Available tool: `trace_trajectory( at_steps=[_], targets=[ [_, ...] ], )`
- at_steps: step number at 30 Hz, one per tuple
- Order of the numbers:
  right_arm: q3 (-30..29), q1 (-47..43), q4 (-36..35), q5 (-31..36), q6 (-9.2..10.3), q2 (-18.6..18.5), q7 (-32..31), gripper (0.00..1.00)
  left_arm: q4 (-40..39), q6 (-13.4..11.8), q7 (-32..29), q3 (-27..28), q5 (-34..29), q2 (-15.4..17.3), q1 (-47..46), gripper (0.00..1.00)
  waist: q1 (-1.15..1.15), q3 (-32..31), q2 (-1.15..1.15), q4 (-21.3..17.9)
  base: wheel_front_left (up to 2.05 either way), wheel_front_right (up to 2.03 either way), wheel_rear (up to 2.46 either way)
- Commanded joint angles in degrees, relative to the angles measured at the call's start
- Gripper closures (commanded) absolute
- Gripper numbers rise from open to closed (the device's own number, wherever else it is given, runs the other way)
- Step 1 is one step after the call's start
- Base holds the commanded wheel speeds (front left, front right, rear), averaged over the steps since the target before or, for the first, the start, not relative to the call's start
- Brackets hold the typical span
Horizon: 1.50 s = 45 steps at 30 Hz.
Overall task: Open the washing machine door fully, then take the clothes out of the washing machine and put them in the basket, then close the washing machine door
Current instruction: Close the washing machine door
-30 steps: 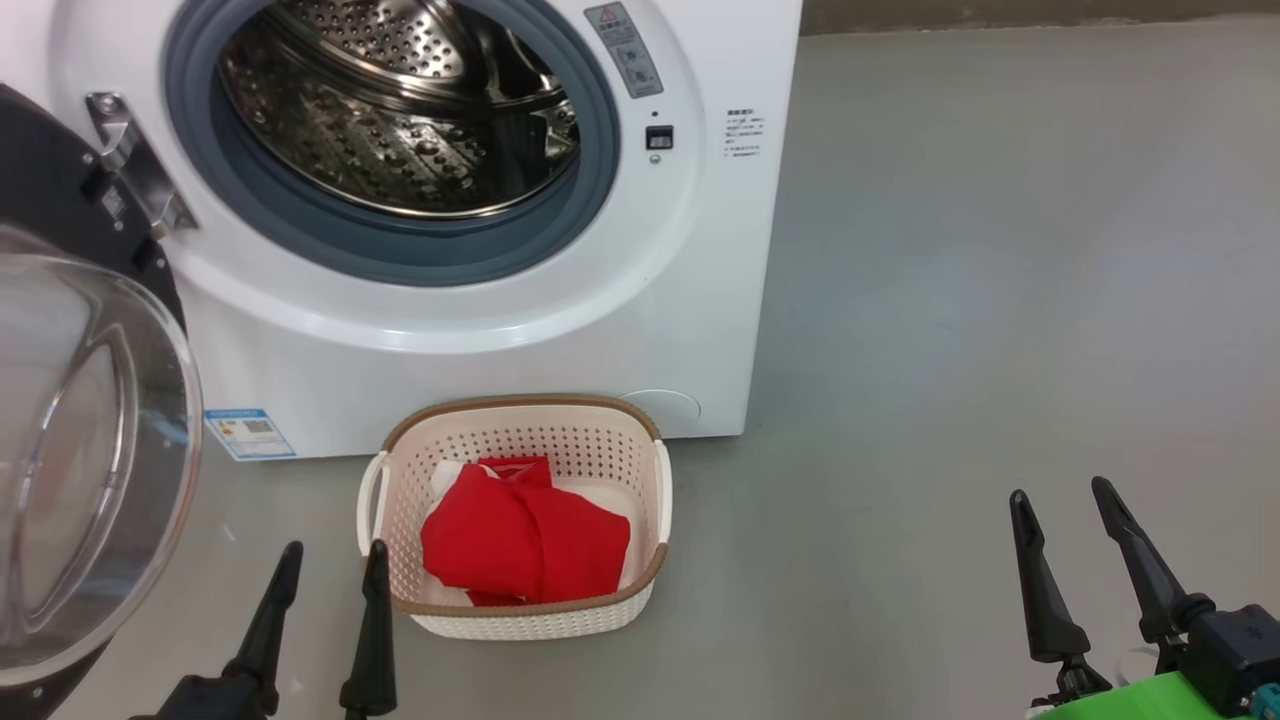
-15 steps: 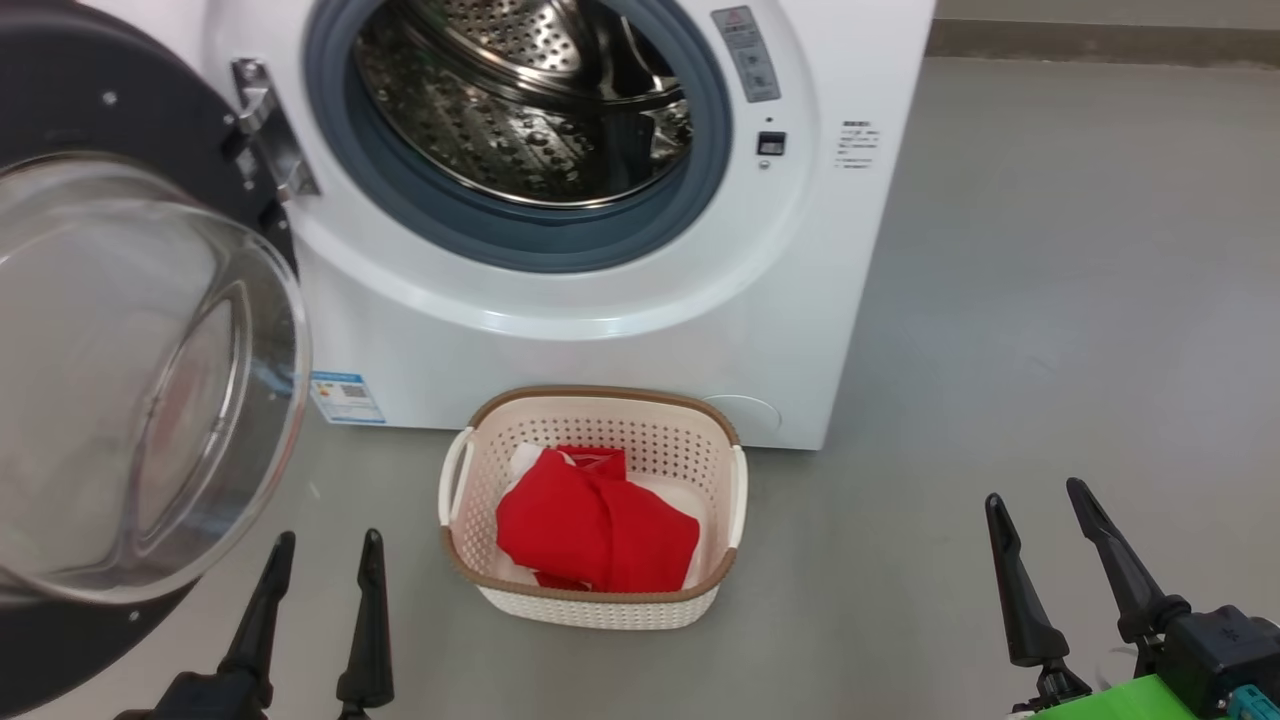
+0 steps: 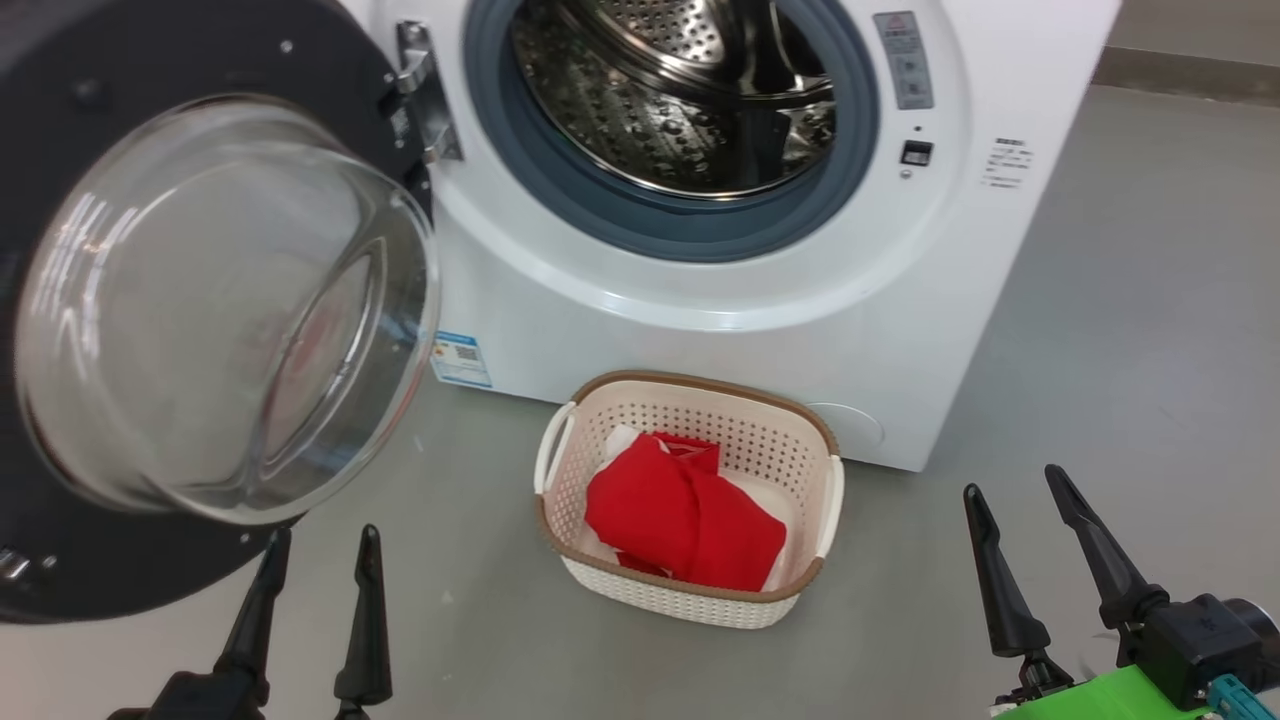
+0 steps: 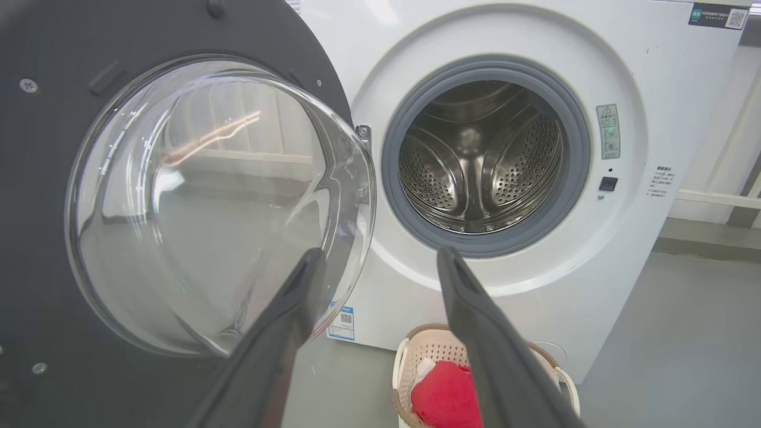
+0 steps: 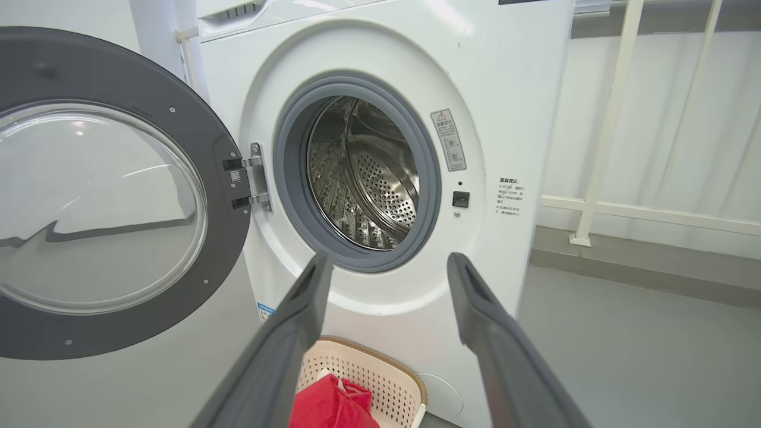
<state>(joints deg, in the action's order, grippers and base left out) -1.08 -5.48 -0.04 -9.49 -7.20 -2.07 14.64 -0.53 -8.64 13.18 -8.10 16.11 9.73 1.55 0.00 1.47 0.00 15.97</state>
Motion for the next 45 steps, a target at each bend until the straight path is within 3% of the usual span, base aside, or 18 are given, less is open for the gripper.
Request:
trace_trajectory(
  at_steps=[1,20,34,37,45],
  targets=[
    [1.6,2.5,-1.6,0.7,-0.29,-0.8,0.4,0.00,-1.9,-0.5,0.0,1.8,-0.6,1.0,-0.6,0.00,0.00,0.3,0.00,2.7,0.00,0.00,0.00],
    [2.6,3.5,-1.8,2.2,-0.29,-0.8,0.4,0.00,-3.9,-3.2,0.0,2.5,-0.7,0.9,-0.1,0.00,0.00,1.4,0.00,11.3,0.00,0.00,0.00],
    [3.3,4.7,-1.7,3.0,-0.29,-0.8,-0.2,0.00,-5.0,-4.8,1.0,3.7,-1.0,0.7,-0.2,0.00,0.00,2.3,0.00,11.9,0.00,0.00,0.00],
    [3.2,4.6,-1.6,2.9,-0.29,-0.8,-0.2,0.00,-6.3,-5.3,1.4,4.5,-1.2,0.6,-0.7,0.97,0.00,2.1,0.00,11.6,0.00,0.00,0.00],
    [3.3,4.3,-1.4,2.5,-0.29,-0.8,-0.2,0.00,-10.4,-5.9,1.7,9.9,1.0,0.5,-3.4,1.00,0.00,1.8,0.00,10.9,0.00,0.00,0.00]
  ],
)
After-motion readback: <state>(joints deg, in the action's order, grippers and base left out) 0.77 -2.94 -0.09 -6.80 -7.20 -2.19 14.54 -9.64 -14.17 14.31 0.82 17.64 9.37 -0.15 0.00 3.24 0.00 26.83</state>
